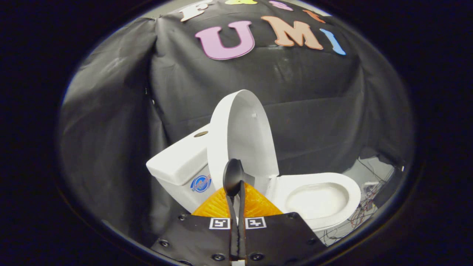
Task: Open the toilet lid.
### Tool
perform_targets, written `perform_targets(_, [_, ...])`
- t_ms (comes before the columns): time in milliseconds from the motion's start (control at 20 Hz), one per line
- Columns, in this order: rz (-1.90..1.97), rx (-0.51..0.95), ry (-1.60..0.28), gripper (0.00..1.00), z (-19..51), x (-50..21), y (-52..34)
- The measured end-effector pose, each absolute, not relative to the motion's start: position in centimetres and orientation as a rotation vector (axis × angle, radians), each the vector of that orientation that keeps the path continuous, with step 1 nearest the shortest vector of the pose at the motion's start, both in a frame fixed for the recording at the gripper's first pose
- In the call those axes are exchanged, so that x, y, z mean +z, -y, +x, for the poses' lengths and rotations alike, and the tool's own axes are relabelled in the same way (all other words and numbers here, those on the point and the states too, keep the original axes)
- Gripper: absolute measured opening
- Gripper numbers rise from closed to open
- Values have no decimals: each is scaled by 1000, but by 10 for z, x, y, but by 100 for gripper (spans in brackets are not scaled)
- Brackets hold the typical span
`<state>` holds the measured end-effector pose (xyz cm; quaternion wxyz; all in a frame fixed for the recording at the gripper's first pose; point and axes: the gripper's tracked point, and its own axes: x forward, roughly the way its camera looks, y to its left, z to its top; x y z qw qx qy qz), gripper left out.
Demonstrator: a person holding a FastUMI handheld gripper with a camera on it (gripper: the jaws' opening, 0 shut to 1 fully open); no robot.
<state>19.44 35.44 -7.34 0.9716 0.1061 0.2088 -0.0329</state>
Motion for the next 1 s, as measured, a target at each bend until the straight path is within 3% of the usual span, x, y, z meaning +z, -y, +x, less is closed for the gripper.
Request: perform_targets(1000, [220, -97, -411, 1, 203, -75, -373])
